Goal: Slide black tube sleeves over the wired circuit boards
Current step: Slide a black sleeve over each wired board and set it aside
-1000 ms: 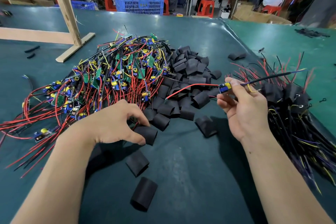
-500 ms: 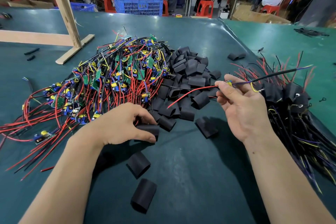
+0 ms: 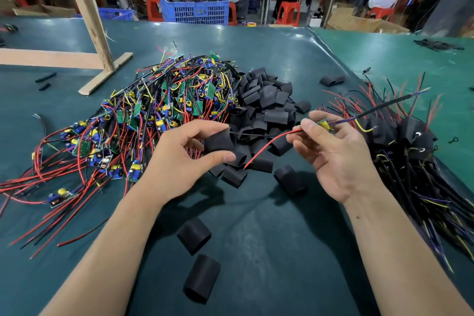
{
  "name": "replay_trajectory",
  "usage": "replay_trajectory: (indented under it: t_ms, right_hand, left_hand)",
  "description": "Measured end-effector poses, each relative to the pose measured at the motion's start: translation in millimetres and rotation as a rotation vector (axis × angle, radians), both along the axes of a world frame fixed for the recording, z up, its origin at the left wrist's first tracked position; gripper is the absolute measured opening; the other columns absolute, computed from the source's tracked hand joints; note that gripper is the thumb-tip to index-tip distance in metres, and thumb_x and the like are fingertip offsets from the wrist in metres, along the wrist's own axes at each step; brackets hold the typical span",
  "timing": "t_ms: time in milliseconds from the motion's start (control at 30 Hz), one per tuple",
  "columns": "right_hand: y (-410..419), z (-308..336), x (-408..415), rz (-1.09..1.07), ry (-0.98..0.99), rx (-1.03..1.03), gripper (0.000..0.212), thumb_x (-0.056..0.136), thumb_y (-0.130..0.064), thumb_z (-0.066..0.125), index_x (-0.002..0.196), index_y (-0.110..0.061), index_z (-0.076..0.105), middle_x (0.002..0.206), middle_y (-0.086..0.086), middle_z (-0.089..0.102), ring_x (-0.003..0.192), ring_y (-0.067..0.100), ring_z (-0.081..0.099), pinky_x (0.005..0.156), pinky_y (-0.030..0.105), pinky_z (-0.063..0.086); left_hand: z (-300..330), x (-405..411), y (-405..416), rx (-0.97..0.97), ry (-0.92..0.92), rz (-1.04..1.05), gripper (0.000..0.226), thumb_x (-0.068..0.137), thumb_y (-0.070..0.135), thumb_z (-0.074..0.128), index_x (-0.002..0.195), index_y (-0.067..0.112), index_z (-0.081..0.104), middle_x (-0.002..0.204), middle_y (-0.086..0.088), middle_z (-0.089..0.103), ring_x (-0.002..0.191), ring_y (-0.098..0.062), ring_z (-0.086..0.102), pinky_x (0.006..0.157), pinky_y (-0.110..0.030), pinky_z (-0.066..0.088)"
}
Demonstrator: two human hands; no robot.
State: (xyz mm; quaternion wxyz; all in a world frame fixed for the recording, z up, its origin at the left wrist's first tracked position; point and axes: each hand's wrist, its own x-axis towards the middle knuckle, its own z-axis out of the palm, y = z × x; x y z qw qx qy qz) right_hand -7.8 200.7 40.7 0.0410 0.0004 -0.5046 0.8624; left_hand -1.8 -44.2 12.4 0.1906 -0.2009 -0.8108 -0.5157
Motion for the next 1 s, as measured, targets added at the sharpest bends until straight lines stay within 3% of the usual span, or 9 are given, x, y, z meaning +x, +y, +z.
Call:
replay_trajectory:
  t_ms: [300,500,700,867,1000]
  right_hand:
    - [2.3,-3.2,-3.2,-0.066,-0.043,0.091,0.017,0.09,0.005,0.061,0.089,-0.011,0.056,0.061,0.006,0.068,0.053,0.018,0.067,0.05,0.019,0.053]
    - [6.7,-2.7,-4.2,-0.025,-0.059,0.111,0.016,0.089,0.003,0.063,0.087,-0.012,0.056,0.063,0.006,0.069,0.054,0.018,0.068,0.05,0.019,0.053]
    - [5.7,-9.7,-8.1,-0.078,-0.15,0.117,0.019,0.088,0.007,0.063,0.083,-0.009,0.056,0.059,0.005,0.068,0.052,0.017,0.068,0.049,0.019,0.054]
    - [4.5,-9.8,-8.3,-0.109,-0.123,0.089,0.019,0.088,0.007,0.063,0.084,-0.01,0.056,0.059,0.006,0.068,0.053,0.018,0.068,0.051,0.02,0.054]
    - [-4.9,-13.9,-7.8,-0.141,-0.071,0.122,0.017,0.09,0.007,0.062,0.092,-0.008,0.054,0.061,0.006,0.069,0.056,0.018,0.068,0.054,0.022,0.056]
  left_hand:
    - [0.3,-1.2,-3.0,-0.029,0.011,-0.022,0.037,0.071,0.047,0.077,0.106,0.051,0.067,0.107,0.025,0.069,0.1,-0.005,0.063,0.08,-0.016,0.047]
    - [-0.8,0.7,-2.6,-0.049,-0.05,-0.037,0.04,0.071,0.038,0.083,0.108,0.041,0.069,0.107,0.021,0.07,0.102,-0.013,0.063,0.081,-0.027,0.049]
    - [2.6,4.3,-0.4,-0.102,-0.076,-0.071,0.041,0.07,0.041,0.083,0.108,0.04,0.069,0.104,0.018,0.07,0.1,-0.015,0.063,0.081,-0.028,0.049]
    - [4.8,6.3,1.3,-0.118,-0.114,-0.072,0.043,0.065,0.046,0.08,0.106,0.04,0.07,0.098,0.017,0.071,0.091,-0.013,0.062,0.08,-0.031,0.049]
    - [3.1,7.4,5.1,-0.155,-0.155,-0.091,0.045,0.063,0.048,0.081,0.106,0.039,0.072,0.101,0.016,0.072,0.093,-0.019,0.063,0.085,-0.039,0.05]
